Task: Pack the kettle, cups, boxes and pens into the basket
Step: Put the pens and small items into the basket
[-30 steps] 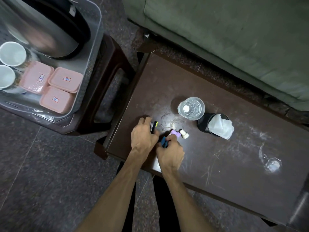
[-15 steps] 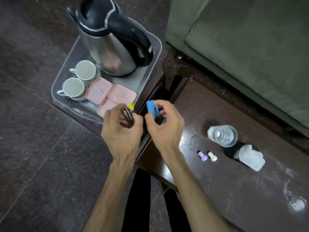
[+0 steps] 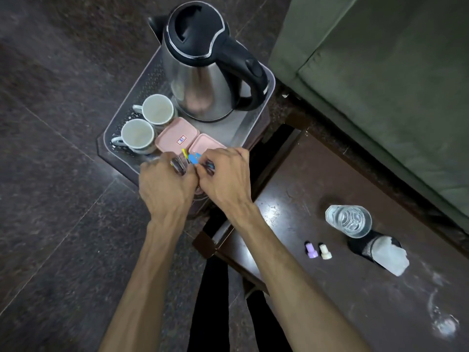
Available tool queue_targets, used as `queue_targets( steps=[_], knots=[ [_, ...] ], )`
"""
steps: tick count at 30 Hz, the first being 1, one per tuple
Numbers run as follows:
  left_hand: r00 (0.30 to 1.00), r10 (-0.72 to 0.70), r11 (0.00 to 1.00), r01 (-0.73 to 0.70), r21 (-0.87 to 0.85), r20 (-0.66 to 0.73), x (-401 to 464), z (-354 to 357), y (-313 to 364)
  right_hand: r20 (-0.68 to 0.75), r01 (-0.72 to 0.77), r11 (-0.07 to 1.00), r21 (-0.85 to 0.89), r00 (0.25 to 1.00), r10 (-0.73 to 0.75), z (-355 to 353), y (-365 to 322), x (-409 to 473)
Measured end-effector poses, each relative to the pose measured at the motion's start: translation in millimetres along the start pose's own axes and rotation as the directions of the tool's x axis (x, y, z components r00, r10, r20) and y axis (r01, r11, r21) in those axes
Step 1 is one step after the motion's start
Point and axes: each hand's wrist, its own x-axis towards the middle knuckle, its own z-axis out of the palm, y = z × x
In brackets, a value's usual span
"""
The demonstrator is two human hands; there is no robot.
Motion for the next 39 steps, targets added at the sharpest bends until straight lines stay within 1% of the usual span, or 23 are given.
queue_targets(
  steps=[1, 3, 4, 6, 8, 10, 12, 13, 15, 16, 18, 20, 22, 24, 27, 29, 31, 35, 39],
  knots=[
    [1.000, 0.012, 1.000, -0.011, 0.023, -0.023, -2, 0, 1, -0.037, -0.009, 0.999, 0.042, 0.999, 0.010, -3, 1, -4],
    [0.993, 0.014, 1.000, -0.012, 0.017, -0.119, -9, 1, 3, -0.131, -0.044, 0.992, 0.116, 0.990, 0.060, -9, 3, -14],
    [0.984, 0.025, 0.999, -0.029, -0.019, -0.176, -14, 2, 4, -0.180, -0.071, 0.987, 0.144, 0.979, 0.097, -12, 7, -21],
    [0.960, 0.084, 0.987, -0.118, -0.113, -0.268, -28, 8, 9, -0.263, -0.133, 0.972, 0.193, 0.947, 0.182, -19, 18, -39],
    [0.946, 0.150, 0.958, -0.211, -0.193, -0.289, -49, 15, 17, -0.306, -0.201, 0.949, 0.243, 0.912, 0.272, -27, 38, -60],
    [0.937, 0.234, 0.916, -0.302, -0.264, -0.259, -72, 27, 31, -0.310, -0.290, 0.923, 0.254, 0.879, 0.361, -33, 63, -82],
    [0.924, 0.337, 0.873, -0.378, -0.307, -0.179, -97, 43, 45, -0.307, -0.390, 0.885, 0.255, 0.835, 0.457, -38, 88, -106],
    [0.916, 0.385, 0.862, -0.400, -0.311, -0.110, -108, 53, 52, -0.303, -0.440, 0.859, 0.260, 0.808, 0.506, -41, 101, -118],
    [0.887, 0.457, 0.859, -0.420, -0.293, 0.069, -132, 75, 64, -0.279, -0.557, 0.793, 0.249, 0.742, 0.609, -45, 128, -142],
    [0.860, 0.481, 0.861, -0.426, -0.277, 0.171, -143, 86, 68, -0.261, -0.623, 0.749, 0.225, 0.702, 0.662, -47, 141, -154],
    [0.770, 0.512, 0.859, -0.466, -0.213, 0.381, -166, 110, 74, -0.224, -0.732, 0.660, 0.168, 0.623, 0.749, -50, 166, -177],
    [0.653, 0.527, 0.824, -0.549, -0.140, 0.544, -185, 135, 78, -0.180, -0.799, 0.589, 0.122, 0.566, 0.805, -51, 189, -196],
    [0.563, 0.521, 0.785, -0.611, -0.103, 0.642, -202, 155, 79, -0.129, -0.829, 0.554, 0.078, 0.542, 0.830, -53, 207, -210],
    [0.517, 0.515, 0.759, -0.646, -0.084, 0.684, -214, 171, 80, -0.075, -0.826, 0.561, 0.048, 0.558, 0.827, -53, 221, -218],
    [0.512, 0.493, 0.752, -0.657, -0.049, 0.704, -225, 189, 77, -0.025, -0.816, 0.576, 0.037, 0.576, 0.817, -50, 232, -221],
    [0.508, 0.478, 0.740, -0.672, -0.018, 0.716, -227, 198, 74, -0.022, -0.815, 0.578, 0.038, 0.578, 0.816, -47, 237, -220],
    [0.520, 0.485, 0.728, -0.685, 0.004, 0.703, -229, 206, 72, -0.025, -0.814, 0.577, 0.060, 0.577, 0.817, -45, 242, -219],
    [0.583, 0.507, 0.752, -0.659, 0.005, 0.635, -231, 212, 71, -0.034, -0.798, 0.596, 0.093, 0.596, 0.803, -45, 249, -216],
    [0.696, 0.501, 0.824, -0.566, -0.037, 0.513, -228, 198, 75, -0.058, -0.763, 0.625, 0.163, 0.625, 0.778, -51, 243, -206]
  ],
)
